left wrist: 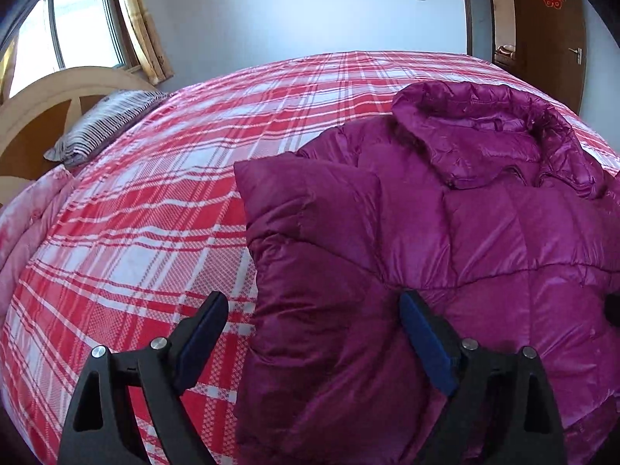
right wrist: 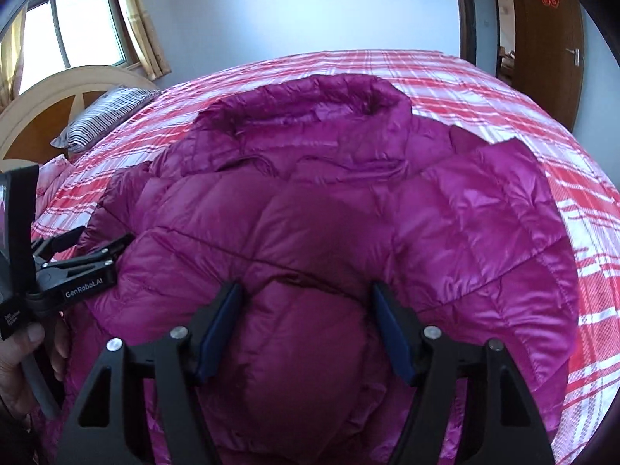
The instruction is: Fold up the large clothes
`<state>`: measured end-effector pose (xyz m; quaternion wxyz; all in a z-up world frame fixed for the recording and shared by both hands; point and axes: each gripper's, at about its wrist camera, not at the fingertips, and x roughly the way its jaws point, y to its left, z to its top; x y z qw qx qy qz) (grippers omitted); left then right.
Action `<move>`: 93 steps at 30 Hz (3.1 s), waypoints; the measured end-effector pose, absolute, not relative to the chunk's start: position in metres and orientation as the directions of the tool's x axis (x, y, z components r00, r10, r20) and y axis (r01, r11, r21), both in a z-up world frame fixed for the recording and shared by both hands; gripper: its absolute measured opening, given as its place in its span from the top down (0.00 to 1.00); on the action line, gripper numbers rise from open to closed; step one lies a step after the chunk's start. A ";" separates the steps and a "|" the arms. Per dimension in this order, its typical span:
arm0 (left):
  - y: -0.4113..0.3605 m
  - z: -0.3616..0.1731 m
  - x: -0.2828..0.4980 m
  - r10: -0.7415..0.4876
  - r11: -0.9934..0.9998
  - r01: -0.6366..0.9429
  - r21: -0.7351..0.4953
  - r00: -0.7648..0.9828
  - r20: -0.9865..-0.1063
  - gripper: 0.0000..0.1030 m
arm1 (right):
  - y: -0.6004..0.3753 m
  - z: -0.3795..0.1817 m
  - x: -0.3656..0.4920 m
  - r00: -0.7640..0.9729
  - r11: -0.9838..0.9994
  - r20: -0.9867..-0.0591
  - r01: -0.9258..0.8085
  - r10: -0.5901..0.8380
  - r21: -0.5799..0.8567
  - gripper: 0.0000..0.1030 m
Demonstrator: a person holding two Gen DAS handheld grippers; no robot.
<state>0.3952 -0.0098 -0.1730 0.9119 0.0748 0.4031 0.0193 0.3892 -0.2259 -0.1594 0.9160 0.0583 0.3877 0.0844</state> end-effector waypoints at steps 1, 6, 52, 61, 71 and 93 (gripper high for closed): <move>-0.009 -0.173 0.396 0.091 0.989 0.025 0.146 0.672 -0.735 0.12 | -0.224 -0.159 0.390 0.684 0.980 -0.703 -0.109 0.196 0.167 0.30; -0.007 -0.176 0.396 0.083 0.991 0.025 0.133 0.663 -0.744 0.11 | -0.218 -0.163 0.392 0.675 0.986 -0.719 -0.106 0.168 0.131 0.30; -0.050 -0.125 0.383 0.050 0.978 0.098 0.186 0.749 -0.661 0.05 | -0.185 -0.162 0.400 0.679 0.989 -0.721 -0.126 0.139 0.072 0.43; -0.012 -0.178 0.407 -0.055 0.997 0.074 -0.013 0.595 -0.802 0.01 | -0.182 -0.165 0.404 0.678 0.991 -0.726 -0.123 0.115 0.042 0.43; -0.016 -0.179 0.402 -0.037 0.997 0.071 0.008 0.605 -0.795 0.01 | -0.175 -0.166 0.404 0.681 0.993 -0.728 -0.114 0.075 -0.005 0.43; -0.007 -0.174 0.402 -0.055 0.998 0.066 -0.019 0.603 -0.796 0.01 | -0.169 -0.168 0.404 0.692 0.992 -0.722 -0.104 0.023 -0.068 0.43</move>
